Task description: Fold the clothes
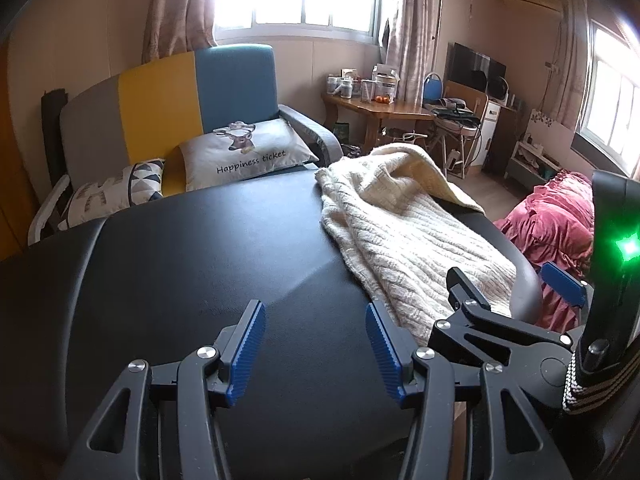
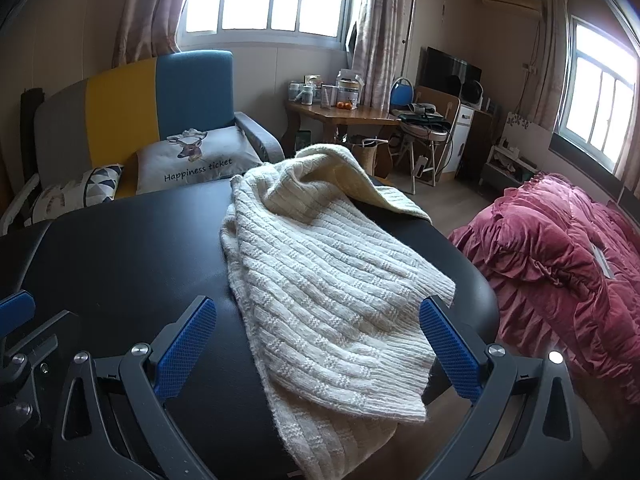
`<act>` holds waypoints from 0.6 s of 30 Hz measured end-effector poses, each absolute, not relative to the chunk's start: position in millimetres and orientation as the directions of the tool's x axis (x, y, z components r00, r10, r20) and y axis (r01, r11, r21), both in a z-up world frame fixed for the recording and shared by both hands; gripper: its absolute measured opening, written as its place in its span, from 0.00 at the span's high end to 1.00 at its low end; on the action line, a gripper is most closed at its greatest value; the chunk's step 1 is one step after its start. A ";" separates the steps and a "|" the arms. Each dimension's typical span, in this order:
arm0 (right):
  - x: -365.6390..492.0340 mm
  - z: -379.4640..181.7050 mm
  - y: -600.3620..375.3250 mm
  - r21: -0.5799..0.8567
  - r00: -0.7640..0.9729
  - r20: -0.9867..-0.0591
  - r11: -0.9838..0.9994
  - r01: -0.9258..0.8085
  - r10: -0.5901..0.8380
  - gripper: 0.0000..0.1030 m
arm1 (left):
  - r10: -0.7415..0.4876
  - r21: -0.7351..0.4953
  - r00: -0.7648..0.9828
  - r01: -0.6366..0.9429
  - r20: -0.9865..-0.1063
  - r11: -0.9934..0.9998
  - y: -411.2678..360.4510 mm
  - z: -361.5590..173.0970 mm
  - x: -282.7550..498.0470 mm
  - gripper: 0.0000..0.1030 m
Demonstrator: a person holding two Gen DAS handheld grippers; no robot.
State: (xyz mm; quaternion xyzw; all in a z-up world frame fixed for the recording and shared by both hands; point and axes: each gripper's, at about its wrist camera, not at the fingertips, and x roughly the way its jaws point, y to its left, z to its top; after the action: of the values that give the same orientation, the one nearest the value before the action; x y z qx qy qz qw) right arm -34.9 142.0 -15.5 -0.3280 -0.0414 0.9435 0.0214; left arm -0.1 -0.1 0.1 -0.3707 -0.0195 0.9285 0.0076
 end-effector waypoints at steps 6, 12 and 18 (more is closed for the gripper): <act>-31.2 -17.2 143.7 -0.076 -0.787 -0.614 -0.997 -0.015 0.059 0.00 | 0.025 -0.042 -0.730 0.005 -0.683 -0.999 -4.2 1.7 -2.5 0.47; -29.8 -22.5 142.7 -0.065 -0.789 -0.613 -0.998 -0.011 0.049 0.00 | 0.021 -0.034 -0.734 0.004 -0.678 -0.999 -9.6 -3.6 -0.1 0.47; -29.0 -25.1 144.1 -0.038 -0.781 -0.624 -0.999 -0.004 0.027 0.00 | -0.026 0.006 -0.729 0.029 -0.684 -1.000 -15.3 -4.4 -0.5 0.47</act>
State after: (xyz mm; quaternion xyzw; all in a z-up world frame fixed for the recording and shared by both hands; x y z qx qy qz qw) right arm -29.0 144.1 -25.1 -0.3308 -0.0170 0.9435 0.0082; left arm -0.5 -15.3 -4.4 -0.3681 -0.0024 0.9297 -0.0148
